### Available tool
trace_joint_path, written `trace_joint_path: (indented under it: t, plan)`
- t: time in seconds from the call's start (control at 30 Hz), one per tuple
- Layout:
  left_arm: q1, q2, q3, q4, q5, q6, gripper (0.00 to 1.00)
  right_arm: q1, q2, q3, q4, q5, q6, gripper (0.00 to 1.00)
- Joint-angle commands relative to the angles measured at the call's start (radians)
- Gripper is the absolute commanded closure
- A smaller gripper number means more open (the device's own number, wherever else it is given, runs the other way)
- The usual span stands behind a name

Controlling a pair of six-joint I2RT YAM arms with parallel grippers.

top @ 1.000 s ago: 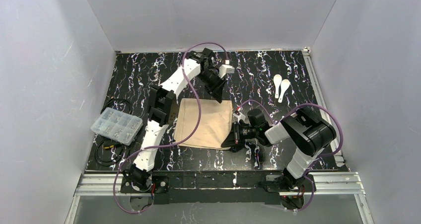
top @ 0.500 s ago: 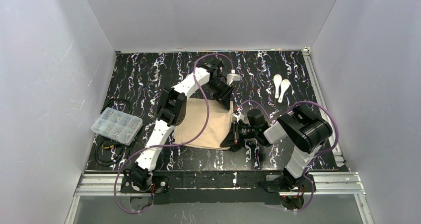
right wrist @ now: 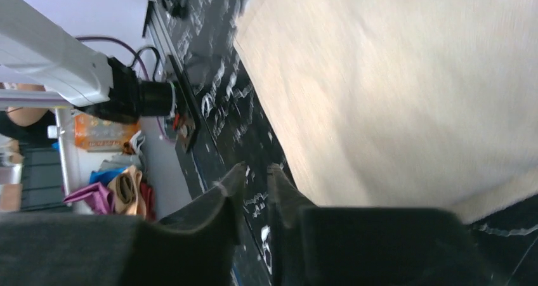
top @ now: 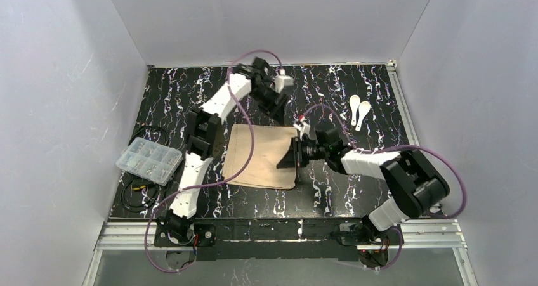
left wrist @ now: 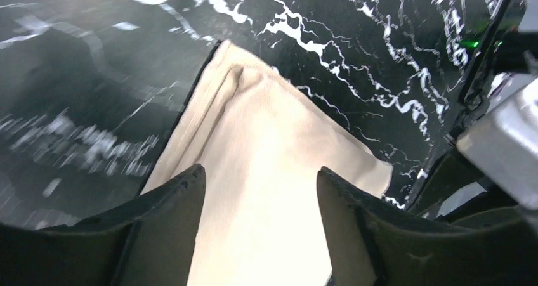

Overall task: Fold the napkin into a case and place the utensils inside
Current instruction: Smooth out the lower triangle-folded napkin at the center of the board, then pick up the lower triangle-folded napkin from the center of the board.

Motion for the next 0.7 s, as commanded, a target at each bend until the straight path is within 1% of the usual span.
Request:
trace_joint_path:
  t: [0.0,0.03,0.07,0.13,0.17,0.2,0.23,0.27,0.3,0.33,0.4,0.43,0.47,0.5,0.53,0.57,0.6,0.67]
  plan:
    - [0.112,-0.288,0.013,-0.107,-0.040,0.090,0.28,0.000,-0.100,0.174,-0.265,0.063,-0.198,0.65]
    - [0.132,-0.336,0.013,-0.128,-0.057,0.111,0.10,0.001,-0.109,0.216,-0.322,0.079,-0.234,0.60]
    - [0.155,-0.377,0.005,-0.142,-0.076,0.143,0.02,0.001,-0.118,0.270,-0.395,0.103,-0.298,0.56]
    - [0.185,-0.466,-0.031,-0.156,-0.096,0.189,0.02,0.003,-0.148,0.385,-0.544,0.189,-0.402,0.52]
    - [0.205,-0.511,-0.063,-0.155,-0.093,0.209,0.02,0.002,-0.166,0.438,-0.594,0.234,-0.447,0.47]
    - [0.223,-0.558,-0.107,-0.146,-0.095,0.229,0.02,0.003,-0.181,0.479,-0.614,0.281,-0.478,0.28]
    - [0.240,-0.603,-0.166,-0.138,-0.118,0.249,0.02,0.002,-0.187,0.512,-0.614,0.316,-0.481,0.05]
    - [0.248,-0.644,-0.239,-0.130,-0.132,0.283,0.01,0.002,-0.184,0.535,-0.599,0.381,-0.448,0.02]
    - [0.250,-0.675,-0.323,-0.125,-0.151,0.339,0.01,0.001,-0.167,0.545,-0.575,0.401,-0.407,0.01]
    - [0.250,-0.700,-0.397,-0.124,-0.165,0.393,0.02,-0.006,-0.130,0.566,-0.585,0.385,-0.403,0.01]
    - [0.252,-0.728,-0.501,-0.163,-0.155,0.495,0.11,-0.006,-0.058,0.655,-0.622,0.345,-0.441,0.01]
    - [0.253,-0.747,-0.549,-0.171,-0.152,0.526,0.15,0.005,-0.029,0.724,-0.695,0.373,-0.476,0.01]
    - [0.255,-0.779,-0.611,-0.157,-0.148,0.548,0.18,0.037,-0.009,0.789,-0.772,0.453,-0.532,0.01]
    - [0.262,-0.817,-0.676,-0.129,-0.136,0.561,0.18,0.096,-0.002,0.845,-0.846,0.584,-0.608,0.01]
    - [0.268,-0.855,-0.750,-0.092,-0.114,0.588,0.19,0.158,-0.004,0.871,-0.884,0.749,-0.702,0.01]
    - [0.269,-0.897,-0.825,-0.067,-0.105,0.637,0.19,0.214,-0.012,0.876,-0.897,0.866,-0.784,0.01]
    - [0.269,-0.933,-0.896,-0.046,-0.101,0.687,0.19,0.242,-0.023,0.872,-0.912,0.934,-0.845,0.01]
    - [0.270,-1.021,-1.063,0.002,-0.114,0.799,0.19,0.253,-0.053,0.842,-0.950,0.944,-0.936,0.01]
